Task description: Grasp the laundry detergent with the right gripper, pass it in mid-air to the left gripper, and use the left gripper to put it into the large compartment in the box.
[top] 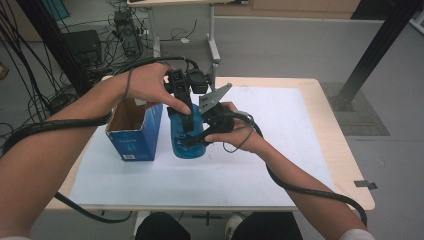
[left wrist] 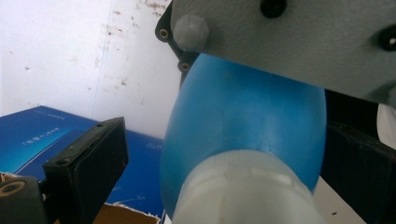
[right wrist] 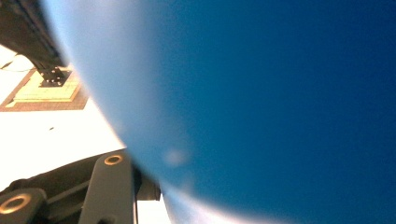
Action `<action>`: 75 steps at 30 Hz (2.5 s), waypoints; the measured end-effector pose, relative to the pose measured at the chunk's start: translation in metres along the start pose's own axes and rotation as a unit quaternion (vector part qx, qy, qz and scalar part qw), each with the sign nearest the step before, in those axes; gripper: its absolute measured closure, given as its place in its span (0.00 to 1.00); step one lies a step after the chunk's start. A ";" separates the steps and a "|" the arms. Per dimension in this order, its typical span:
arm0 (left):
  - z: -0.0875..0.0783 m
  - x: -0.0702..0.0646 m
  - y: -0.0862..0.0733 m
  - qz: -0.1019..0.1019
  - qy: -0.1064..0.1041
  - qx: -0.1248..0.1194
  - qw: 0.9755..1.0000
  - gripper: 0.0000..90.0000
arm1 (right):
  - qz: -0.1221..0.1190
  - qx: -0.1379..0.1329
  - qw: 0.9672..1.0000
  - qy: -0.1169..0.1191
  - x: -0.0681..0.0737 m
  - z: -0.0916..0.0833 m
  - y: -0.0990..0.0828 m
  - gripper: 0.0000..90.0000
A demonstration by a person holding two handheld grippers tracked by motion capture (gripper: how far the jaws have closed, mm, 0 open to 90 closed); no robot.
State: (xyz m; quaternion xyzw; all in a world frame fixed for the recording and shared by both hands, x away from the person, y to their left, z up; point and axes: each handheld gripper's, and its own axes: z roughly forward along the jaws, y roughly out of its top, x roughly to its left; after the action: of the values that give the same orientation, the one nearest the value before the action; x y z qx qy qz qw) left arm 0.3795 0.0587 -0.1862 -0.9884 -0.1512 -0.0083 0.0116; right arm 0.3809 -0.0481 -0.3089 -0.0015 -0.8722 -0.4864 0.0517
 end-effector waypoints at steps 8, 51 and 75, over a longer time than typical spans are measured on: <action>0.001 0.000 0.000 0.001 0.000 -0.002 1.000 0.06 | -0.018 -0.010 1.000 -0.002 -0.003 0.001 0.001 0.48; -0.001 -0.001 0.005 0.005 0.006 -0.003 1.000 0.06 | -0.017 -0.015 1.000 -0.003 -0.004 -0.003 0.000 0.48; -0.002 -0.001 0.003 0.008 0.008 -0.004 1.000 0.11 | -0.021 -0.017 1.000 -0.004 -0.003 -0.004 0.001 0.48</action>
State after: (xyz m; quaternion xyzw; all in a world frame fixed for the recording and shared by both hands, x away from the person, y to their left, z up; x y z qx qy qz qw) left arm 0.3798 0.0550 -0.1844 -0.9895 -0.1431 -0.0169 0.0086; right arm 0.3847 -0.0507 -0.3064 0.0140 -0.8637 -0.5023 0.0380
